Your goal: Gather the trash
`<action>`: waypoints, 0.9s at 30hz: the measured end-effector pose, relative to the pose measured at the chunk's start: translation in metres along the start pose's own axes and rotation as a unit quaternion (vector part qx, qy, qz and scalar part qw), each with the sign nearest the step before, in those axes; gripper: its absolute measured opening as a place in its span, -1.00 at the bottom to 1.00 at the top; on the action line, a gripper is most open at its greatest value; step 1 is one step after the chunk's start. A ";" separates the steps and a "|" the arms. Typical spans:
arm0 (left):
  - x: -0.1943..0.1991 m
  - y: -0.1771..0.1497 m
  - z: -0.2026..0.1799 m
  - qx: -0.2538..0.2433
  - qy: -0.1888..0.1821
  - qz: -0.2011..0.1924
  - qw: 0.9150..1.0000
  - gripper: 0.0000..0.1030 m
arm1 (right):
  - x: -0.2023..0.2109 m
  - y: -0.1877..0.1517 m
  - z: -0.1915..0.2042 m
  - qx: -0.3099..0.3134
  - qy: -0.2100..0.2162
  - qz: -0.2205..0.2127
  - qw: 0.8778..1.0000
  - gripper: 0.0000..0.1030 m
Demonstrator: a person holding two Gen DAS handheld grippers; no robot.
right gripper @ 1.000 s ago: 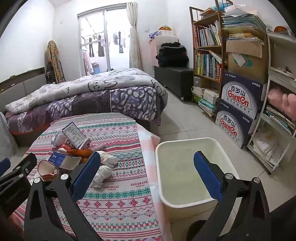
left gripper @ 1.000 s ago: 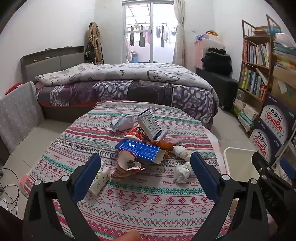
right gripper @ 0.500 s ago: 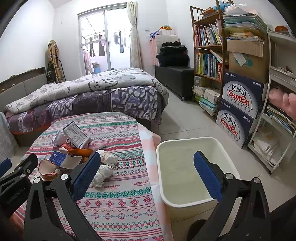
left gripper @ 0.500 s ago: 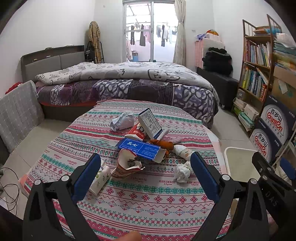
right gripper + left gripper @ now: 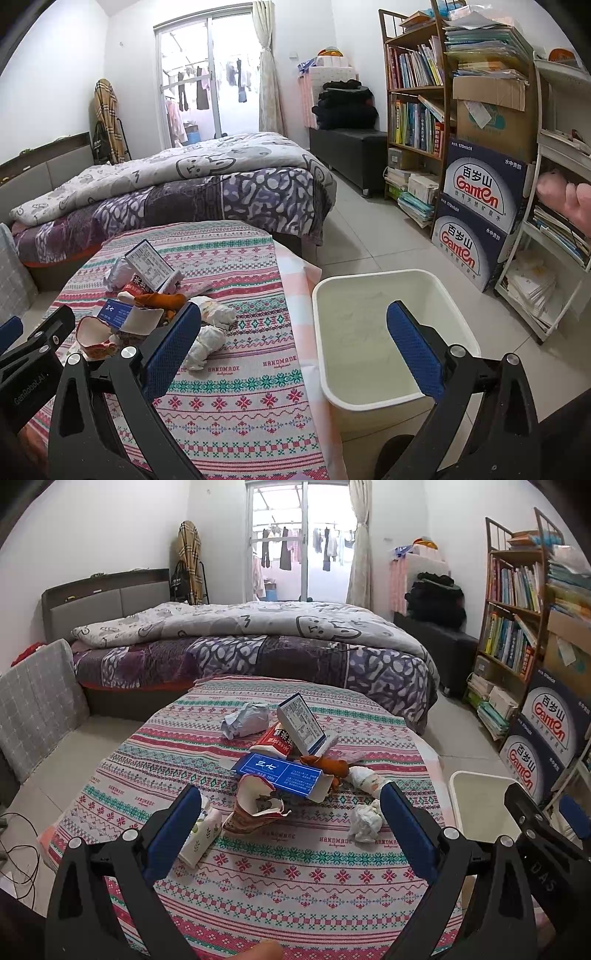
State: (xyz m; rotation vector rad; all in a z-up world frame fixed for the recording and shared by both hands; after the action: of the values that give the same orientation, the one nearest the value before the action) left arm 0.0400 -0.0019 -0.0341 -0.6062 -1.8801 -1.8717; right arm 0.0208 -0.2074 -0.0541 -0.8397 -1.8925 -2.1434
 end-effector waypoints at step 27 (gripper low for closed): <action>-0.071 0.024 0.050 -0.035 -0.018 0.220 0.975 0.84 | -0.057 0.017 0.029 0.008 0.086 0.219 0.972 0.86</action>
State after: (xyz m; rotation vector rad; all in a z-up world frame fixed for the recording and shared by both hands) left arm 0.1124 0.0473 -0.0555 -0.9928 -1.5449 -1.6454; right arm 0.0847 -0.1968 -0.0676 -0.9317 -1.4732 -1.8602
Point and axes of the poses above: each gripper's, at about its wrist camera, not at the fingertips, and x roughly against the way its jaws point, z to its left, y to its top, the point moved 5 cm from there along -x, roughly the way its jaws point, and after that the axes turned 1 degree about z, right-handed, at the moved point
